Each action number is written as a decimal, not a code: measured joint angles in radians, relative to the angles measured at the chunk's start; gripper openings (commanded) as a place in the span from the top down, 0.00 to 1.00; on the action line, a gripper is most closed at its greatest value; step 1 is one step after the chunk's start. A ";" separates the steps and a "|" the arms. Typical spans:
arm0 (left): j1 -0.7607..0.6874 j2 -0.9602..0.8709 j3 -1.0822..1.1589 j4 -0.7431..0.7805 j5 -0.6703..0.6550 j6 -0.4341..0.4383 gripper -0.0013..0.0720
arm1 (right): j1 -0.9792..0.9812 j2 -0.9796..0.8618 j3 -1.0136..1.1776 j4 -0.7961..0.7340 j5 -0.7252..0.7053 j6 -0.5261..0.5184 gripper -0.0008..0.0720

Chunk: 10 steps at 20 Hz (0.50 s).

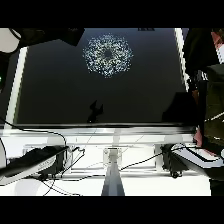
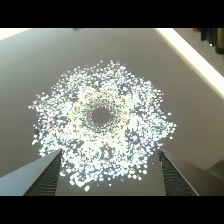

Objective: Fold the clothes and pants, and hang the long-sleeved shirts on hangers.

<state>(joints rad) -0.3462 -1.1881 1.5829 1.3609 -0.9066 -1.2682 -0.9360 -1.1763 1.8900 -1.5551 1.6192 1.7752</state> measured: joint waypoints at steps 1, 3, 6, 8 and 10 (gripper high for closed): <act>0.000 0.000 0.000 0.000 0.000 0.000 0.04 | -0.042 0.005 -0.007 -0.010 0.014 0.010 0.80; 0.000 0.000 0.000 0.000 0.000 0.000 0.04 | -0.109 0.011 -0.023 -0.032 0.018 0.020 0.42; 0.000 0.000 0.000 0.000 0.000 0.000 0.04 | -0.157 0.014 -0.064 -0.037 0.028 0.030 0.42; 0.000 0.000 0.000 0.000 0.000 0.000 0.04 | -0.169 0.014 -0.097 -0.018 0.032 0.033 0.42; 0.000 0.000 0.000 0.000 0.000 0.000 0.04 | -0.177 0.015 -0.124 -0.016 0.034 0.036 0.45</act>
<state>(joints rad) -0.3462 -1.1881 1.5829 1.3609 -0.9062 -1.2682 -1.1130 -1.1610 1.7657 -1.5707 1.6531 1.8114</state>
